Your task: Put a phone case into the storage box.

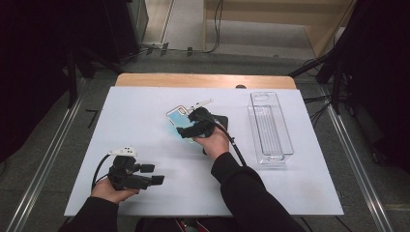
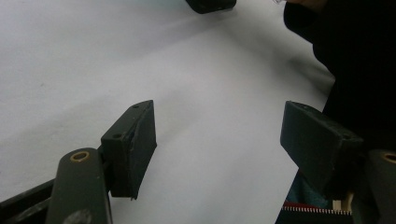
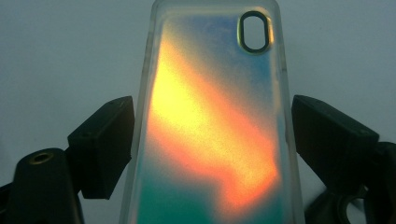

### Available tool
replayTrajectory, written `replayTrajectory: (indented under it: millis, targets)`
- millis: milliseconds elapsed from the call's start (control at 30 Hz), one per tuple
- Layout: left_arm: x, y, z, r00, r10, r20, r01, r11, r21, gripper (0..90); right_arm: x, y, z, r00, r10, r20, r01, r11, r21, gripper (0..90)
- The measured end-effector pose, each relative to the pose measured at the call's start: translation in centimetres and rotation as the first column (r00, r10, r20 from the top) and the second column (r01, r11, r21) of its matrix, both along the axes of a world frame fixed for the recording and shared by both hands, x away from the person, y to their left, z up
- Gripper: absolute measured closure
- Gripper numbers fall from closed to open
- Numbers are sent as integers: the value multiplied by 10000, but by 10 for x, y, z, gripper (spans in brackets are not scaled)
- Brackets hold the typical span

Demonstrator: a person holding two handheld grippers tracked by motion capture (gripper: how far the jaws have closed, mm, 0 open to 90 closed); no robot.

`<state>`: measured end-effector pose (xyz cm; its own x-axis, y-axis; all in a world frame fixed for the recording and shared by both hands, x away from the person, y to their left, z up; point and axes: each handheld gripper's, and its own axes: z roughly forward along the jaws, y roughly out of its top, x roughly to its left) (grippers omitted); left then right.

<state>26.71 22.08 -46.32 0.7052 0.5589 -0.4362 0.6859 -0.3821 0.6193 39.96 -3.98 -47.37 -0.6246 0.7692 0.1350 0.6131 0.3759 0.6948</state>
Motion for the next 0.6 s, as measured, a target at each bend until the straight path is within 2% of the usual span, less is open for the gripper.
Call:
replayTrajectory:
  millis: [200,333,400,433,600]
  targets:
    - [1,0,0,10000,37,-50,-37,10000,-63,272,-8,-8,13,9997,212,-119,-209,9996,200,151]
    - [1,0,0,9999,71,-87,-72,9999,-109,272,-19,-15,27,9991,428,-49,-426,9981,437,151]
    - [1,0,0,9999,71,-73,-71,9999,-113,272,-20,-16,29,9989,469,-38,-467,9978,470,151]
    - [1,0,1,9999,103,-31,-103,9999,-108,272,-24,-21,33,9984,565,22,-565,9961,675,151]
    - [0,-1,3,9999,110,73,-108,9996,-269,273,-34,-31,41,9975,708,5,-707,9944,780,151]
